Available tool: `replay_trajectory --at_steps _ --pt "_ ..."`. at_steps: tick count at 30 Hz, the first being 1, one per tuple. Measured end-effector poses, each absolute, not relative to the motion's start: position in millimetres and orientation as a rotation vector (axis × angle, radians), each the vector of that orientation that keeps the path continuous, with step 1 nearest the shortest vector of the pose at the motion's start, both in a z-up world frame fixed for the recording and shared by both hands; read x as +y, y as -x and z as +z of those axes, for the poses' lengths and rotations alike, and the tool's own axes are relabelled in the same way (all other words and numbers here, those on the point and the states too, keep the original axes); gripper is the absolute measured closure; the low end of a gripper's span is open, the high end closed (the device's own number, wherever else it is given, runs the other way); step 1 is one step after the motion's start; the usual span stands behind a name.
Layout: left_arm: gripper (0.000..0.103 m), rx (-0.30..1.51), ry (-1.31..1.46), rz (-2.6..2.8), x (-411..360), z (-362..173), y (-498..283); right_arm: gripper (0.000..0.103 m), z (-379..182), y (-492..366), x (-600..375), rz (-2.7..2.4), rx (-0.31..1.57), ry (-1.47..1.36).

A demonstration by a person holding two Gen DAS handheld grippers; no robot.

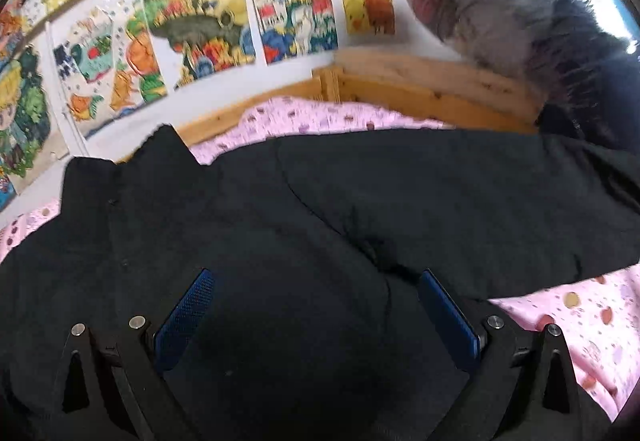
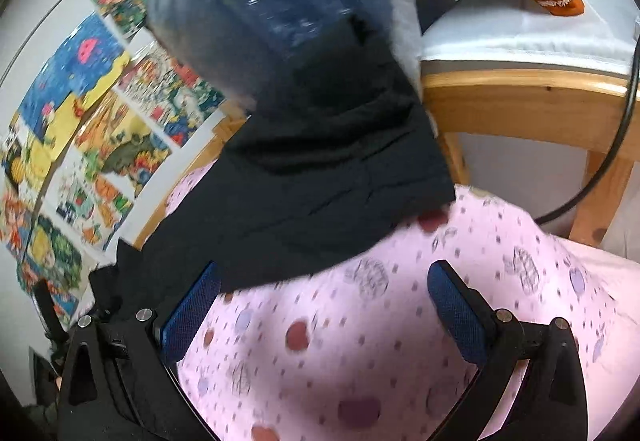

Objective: Fold large clothes

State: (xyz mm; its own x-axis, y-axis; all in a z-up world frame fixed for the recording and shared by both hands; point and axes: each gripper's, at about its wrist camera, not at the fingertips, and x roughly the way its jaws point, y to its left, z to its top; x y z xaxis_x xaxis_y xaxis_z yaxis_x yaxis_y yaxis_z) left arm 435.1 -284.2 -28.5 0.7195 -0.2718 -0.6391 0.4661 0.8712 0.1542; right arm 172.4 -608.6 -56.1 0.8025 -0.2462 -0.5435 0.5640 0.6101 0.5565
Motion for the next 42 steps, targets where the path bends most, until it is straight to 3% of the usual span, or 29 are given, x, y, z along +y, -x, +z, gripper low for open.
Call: replay_trajectory --at_steps 6,8,12,14,16,22,31,42 --pt "0.0 0.833 -0.397 -0.422 -310.7 -65.8 -458.8 0.006 -71.9 -179.6 -621.9 -0.539 0.366 -0.869" --pt "0.0 0.924 -0.395 -0.464 -314.8 -79.5 -468.6 0.033 -70.3 -184.3 -622.5 -0.554 0.363 -0.863" --pt "0.0 0.983 -0.318 -0.498 -305.8 -79.8 -473.6 0.056 -66.8 -185.5 -625.6 -0.579 0.36 -0.886" --pt "0.0 0.976 -0.271 -0.497 -296.5 -70.5 -469.8 0.073 -61.3 -182.7 -623.3 -0.585 0.356 -0.882" --pt "0.0 0.964 -0.21 -0.502 -284.1 -57.3 -462.5 0.08 -54.5 -173.7 -619.0 -0.574 0.339 -0.862" --pt "0.0 0.898 -0.09 -0.539 -241.9 -6.5 -428.3 0.085 -8.5 -173.8 -579.4 -0.562 0.31 -0.645" --pt "0.0 0.819 0.154 -0.643 -170.7 43.7 -403.3 0.088 66.7 -217.7 -445.9 -0.293 0.201 -0.256" --pt "0.002 0.795 0.54 -0.736 -65.5 31.9 -386.2 0.089 31.4 -276.8 -312.6 0.037 0.421 -0.03"
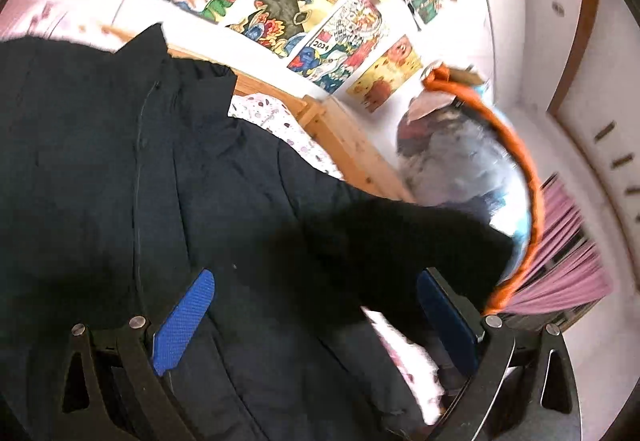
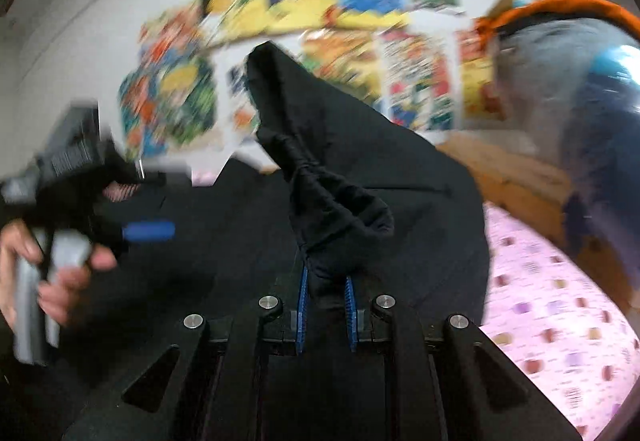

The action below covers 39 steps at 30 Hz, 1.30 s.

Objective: Fold large clothes

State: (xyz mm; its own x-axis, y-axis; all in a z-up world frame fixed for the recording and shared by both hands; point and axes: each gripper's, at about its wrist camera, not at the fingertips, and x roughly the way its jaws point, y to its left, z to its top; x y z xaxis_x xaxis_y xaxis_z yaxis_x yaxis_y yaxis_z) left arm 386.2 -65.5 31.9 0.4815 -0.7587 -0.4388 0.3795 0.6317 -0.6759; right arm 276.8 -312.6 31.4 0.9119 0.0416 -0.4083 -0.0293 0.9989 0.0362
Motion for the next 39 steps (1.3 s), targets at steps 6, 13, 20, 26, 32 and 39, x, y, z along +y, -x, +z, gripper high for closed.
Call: replay_trajectory --at_steps 6,13,20,26,32,39 --pt "0.002 0.86 0.659 -0.792 -52.6 12.8 -396.2 0.089 -6.1 -290.2 -282.2 0.062 0.548 0.03" --pt "0.027 0.992 0.669 -0.823 -85.2 -16.4 -409.1 0.089 -10.9 -289.7 -255.3 0.043 0.595 0.114" --pt "0.093 1.045 0.58 -0.724 -97.4 -30.7 -414.6 0.087 0.9 -291.7 -239.8 0.022 0.611 0.148" --pt "0.096 0.888 0.42 -0.701 -90.0 20.5 -409.4 0.066 20.0 -259.1 -245.3 0.109 0.568 0.085" --pt "0.096 0.698 0.271 -0.559 -47.5 70.6 -394.8 0.048 33.6 -248.8 -272.1 0.035 0.537 0.099" --pt "0.096 0.725 0.23 -0.372 14.6 62.4 -400.7 0.047 39.5 -304.2 -317.1 -0.015 0.607 0.048"
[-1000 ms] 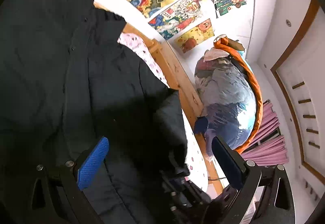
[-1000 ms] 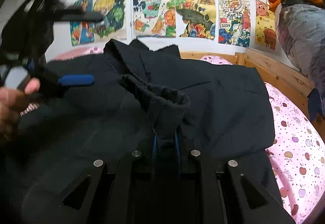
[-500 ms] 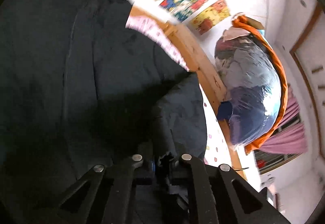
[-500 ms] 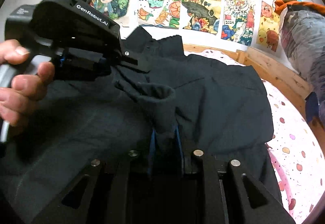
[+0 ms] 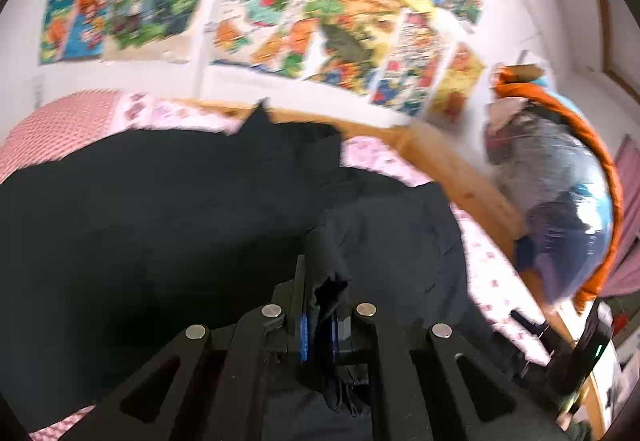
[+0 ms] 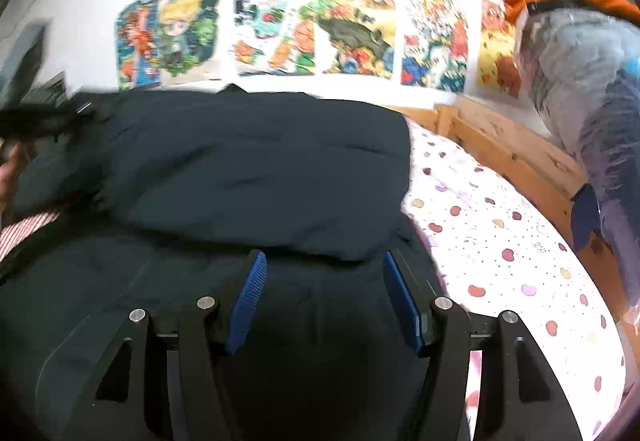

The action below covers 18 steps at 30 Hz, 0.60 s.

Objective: Fold large clothes

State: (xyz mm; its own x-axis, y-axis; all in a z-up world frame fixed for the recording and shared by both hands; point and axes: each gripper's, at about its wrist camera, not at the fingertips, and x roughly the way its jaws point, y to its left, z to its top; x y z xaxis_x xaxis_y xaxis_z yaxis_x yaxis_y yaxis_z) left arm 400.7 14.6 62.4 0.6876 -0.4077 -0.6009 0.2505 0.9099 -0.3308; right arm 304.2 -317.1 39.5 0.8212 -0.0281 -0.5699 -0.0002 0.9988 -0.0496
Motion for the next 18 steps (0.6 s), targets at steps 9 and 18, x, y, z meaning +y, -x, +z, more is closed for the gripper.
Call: replay_trajectory --at_steps 9,18 --pt "0.096 0.915 0.116 -0.181 41.5 -1.0 -423.3 0.047 -0.5 -423.5 -302.0 0.109 0.864 0.037" --pt "0.095 1.011 0.114 -0.131 50.5 -36.6 -439.7 0.029 -71.0 -428.7 -284.5 0.088 0.942 0.042"
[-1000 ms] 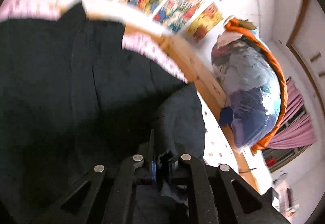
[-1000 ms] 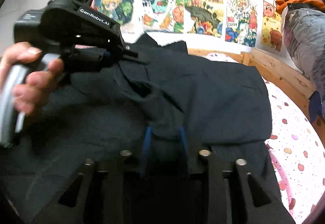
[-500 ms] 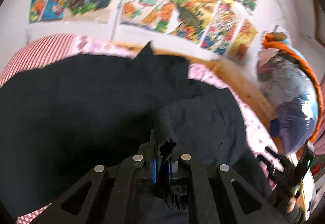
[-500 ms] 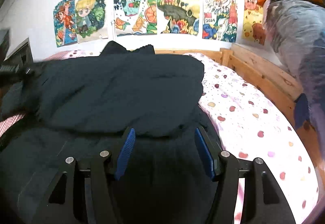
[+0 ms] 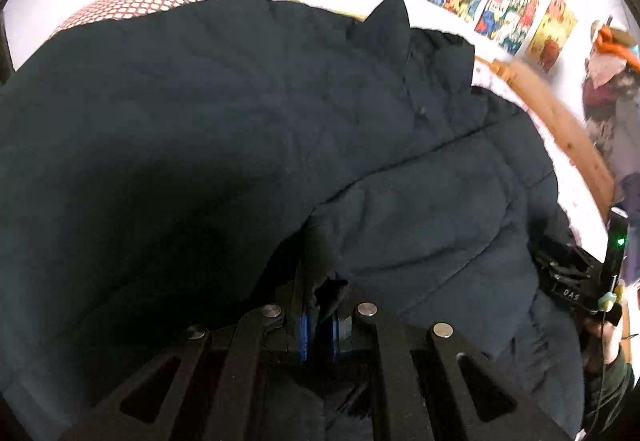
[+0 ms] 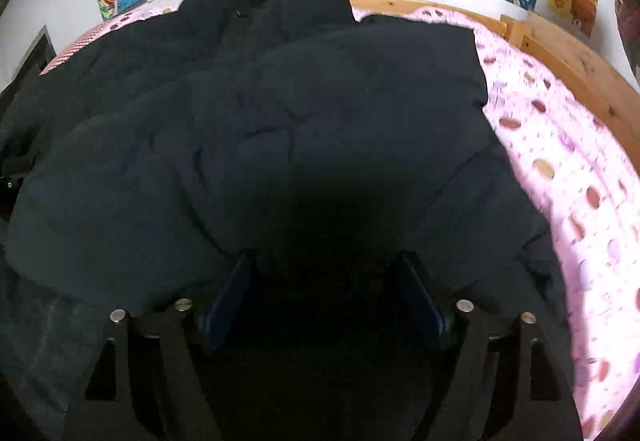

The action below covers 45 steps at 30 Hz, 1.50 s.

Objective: Fold large clothes

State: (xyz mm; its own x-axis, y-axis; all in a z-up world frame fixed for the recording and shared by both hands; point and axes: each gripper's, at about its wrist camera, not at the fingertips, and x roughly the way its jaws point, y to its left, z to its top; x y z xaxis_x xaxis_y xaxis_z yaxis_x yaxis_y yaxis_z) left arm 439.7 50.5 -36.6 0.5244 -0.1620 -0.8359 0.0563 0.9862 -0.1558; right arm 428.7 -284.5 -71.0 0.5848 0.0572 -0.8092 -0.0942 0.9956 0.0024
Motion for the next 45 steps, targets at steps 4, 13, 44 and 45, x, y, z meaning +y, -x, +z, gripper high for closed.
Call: replay_trajectory --at_steps 4,13,44,45 --pt "0.093 1.049 0.046 -0.101 39.6 -53.4 -445.5 0.028 -82.0 -425.4 -279.0 0.068 0.924 0.065" --pt "0.074 0.972 0.18 -0.125 57.6 -37.2 -419.8 0.026 -85.7 -417.7 -278.0 0.051 0.879 0.084" --pt "0.053 0.306 1.03 0.619 271.4 -18.7 -218.6 0.021 -29.5 -431.4 -247.0 0.11 0.827 0.138" --pt "0.067 0.308 1.019 0.625 276.2 -16.9 -218.9 0.021 -25.5 -431.5 -233.8 0.143 0.821 0.167"
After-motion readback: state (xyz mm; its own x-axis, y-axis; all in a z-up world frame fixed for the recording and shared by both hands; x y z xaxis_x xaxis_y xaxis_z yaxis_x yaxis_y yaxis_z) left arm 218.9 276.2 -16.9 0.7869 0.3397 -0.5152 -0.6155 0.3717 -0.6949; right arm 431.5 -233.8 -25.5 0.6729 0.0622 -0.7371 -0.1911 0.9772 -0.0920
